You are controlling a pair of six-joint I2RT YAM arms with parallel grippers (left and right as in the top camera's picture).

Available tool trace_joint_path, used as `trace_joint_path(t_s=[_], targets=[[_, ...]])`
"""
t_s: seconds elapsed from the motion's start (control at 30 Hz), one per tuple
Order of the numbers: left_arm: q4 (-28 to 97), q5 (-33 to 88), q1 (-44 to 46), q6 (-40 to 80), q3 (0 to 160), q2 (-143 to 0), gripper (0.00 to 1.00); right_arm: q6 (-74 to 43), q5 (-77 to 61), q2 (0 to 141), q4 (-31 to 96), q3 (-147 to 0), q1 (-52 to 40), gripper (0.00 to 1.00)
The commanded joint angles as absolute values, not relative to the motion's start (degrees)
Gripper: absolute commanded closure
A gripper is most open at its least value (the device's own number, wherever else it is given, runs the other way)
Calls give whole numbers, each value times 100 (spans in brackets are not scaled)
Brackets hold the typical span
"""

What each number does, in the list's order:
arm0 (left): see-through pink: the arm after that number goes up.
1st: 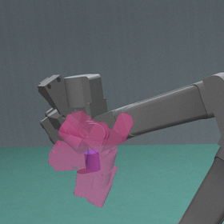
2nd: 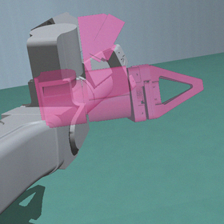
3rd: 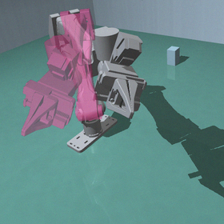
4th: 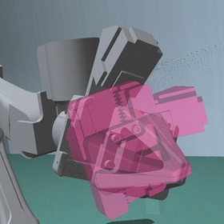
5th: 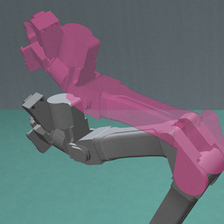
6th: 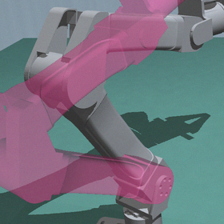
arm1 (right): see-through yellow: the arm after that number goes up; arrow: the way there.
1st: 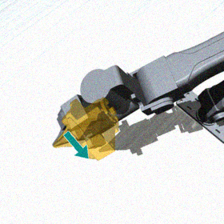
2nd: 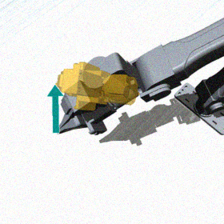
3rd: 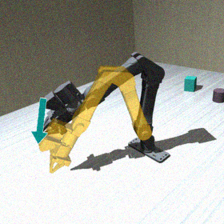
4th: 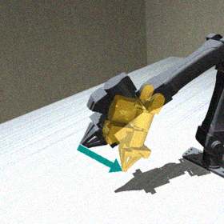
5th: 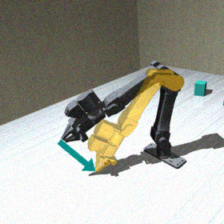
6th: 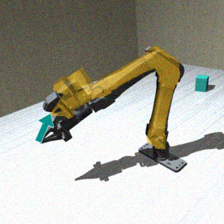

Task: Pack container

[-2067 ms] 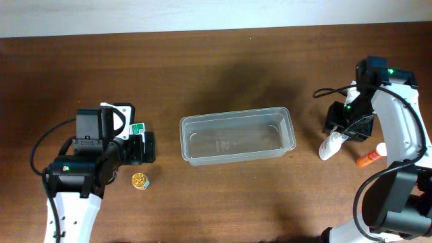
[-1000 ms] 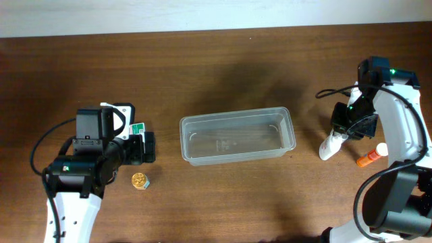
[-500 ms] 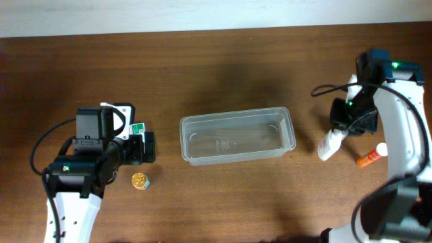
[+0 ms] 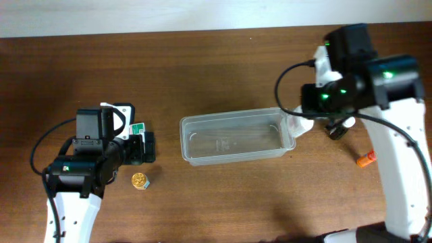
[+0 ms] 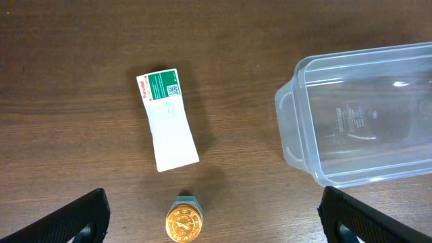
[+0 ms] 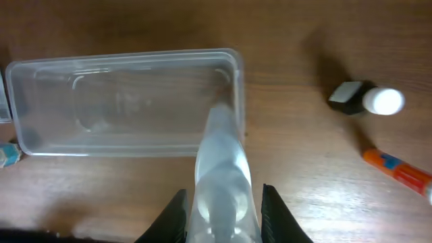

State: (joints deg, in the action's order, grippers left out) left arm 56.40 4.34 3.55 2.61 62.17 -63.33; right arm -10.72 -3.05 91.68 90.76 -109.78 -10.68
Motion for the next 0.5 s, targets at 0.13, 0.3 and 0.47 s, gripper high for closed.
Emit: trace_joint_path(t_s=[0.13, 0.3, 0.47], targets=[[5651, 497, 320, 211, 6331, -6342, 1, -1393, -294, 9738, 8464, -10457, -1194, 79], [5649, 497, 320, 211, 6331, -6342, 1, -1382, -296, 10038, 7671, -9747, -1194, 78], [5649, 499, 320, 209, 6331, -6342, 1, -1382, -292, 10200, 6954, -9218, -1194, 78]])
